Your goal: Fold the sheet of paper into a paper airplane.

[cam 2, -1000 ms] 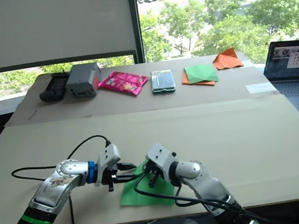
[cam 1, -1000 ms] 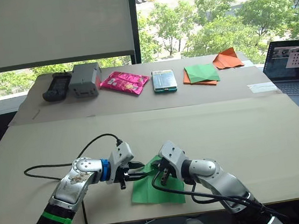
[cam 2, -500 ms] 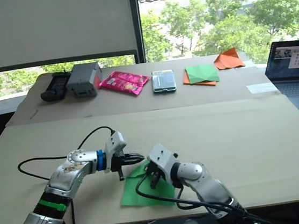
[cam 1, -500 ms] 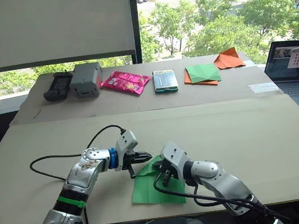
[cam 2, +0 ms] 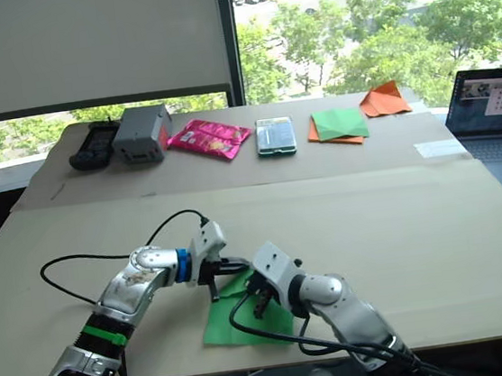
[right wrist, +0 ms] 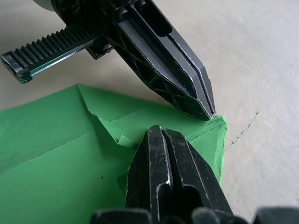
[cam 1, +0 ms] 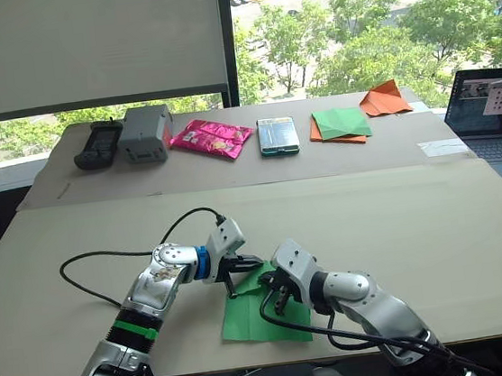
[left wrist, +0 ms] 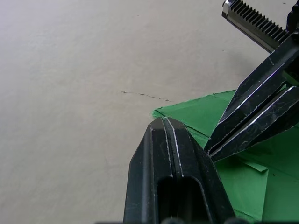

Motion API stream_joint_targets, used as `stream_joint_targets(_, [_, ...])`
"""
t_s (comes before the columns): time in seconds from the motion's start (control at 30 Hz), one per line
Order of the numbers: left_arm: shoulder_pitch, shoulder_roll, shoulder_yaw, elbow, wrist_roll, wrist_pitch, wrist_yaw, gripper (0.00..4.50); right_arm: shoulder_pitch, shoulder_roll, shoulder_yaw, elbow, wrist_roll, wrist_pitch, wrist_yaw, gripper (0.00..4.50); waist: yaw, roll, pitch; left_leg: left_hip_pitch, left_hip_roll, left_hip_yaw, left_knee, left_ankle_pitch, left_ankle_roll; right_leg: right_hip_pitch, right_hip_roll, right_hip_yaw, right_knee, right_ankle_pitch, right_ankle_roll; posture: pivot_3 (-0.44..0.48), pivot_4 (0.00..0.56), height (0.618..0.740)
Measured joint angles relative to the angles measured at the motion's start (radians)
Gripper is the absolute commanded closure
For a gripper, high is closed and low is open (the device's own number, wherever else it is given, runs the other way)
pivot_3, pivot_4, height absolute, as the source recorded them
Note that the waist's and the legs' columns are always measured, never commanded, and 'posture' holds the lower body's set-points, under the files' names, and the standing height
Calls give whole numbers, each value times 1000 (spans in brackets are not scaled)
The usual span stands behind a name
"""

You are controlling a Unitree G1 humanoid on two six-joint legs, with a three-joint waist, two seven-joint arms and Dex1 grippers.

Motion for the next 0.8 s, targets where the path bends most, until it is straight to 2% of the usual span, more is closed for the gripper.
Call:
stream_joint_targets(0.4, [-20,-2,-38,32,60,-68,1,4479,1,1,4,1,1,10,-7,4500,0,0,-6,2,0,0,0,0,0,2,0,0,0,0,0,0,150,736])
stream_joint_targets(0.8, [53,77,-32,-52,63,-81,-28,4479,0,3,11,2,1,20,-10,4500,-4,0,-11,5,0,0,-1,0,0,3,0,0,0,-1,-1,0,150,736])
